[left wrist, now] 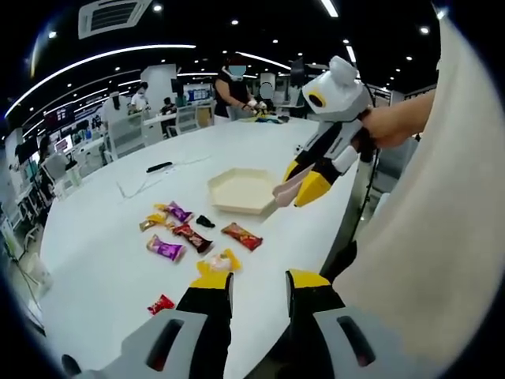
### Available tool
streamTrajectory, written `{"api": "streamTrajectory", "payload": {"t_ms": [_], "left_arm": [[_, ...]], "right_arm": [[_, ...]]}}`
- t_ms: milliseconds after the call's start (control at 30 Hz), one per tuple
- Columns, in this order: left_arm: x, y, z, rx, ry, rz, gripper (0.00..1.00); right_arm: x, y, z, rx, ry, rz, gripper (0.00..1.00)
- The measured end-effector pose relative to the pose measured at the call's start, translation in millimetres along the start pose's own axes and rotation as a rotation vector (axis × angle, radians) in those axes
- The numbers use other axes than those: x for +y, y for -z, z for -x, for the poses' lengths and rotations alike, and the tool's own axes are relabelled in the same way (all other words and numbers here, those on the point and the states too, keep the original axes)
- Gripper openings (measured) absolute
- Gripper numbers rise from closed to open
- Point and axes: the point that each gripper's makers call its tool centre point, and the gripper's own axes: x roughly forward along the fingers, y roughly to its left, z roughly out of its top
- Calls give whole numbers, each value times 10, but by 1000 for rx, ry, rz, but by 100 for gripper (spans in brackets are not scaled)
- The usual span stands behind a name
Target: Place the target food into the container with the food tongs after gripping and lifting it, then release it inside without dropping or visibly crushing the food.
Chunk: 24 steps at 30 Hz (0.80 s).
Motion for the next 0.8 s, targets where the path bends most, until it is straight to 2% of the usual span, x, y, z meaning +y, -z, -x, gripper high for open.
{"api": "streamTrajectory", "payload": {"t_ms": [800], "left_arm": [[-14,71,61,8,-9,8,26]], "right_arm": [[-22,126,-99,33,2,-47,29]]}}
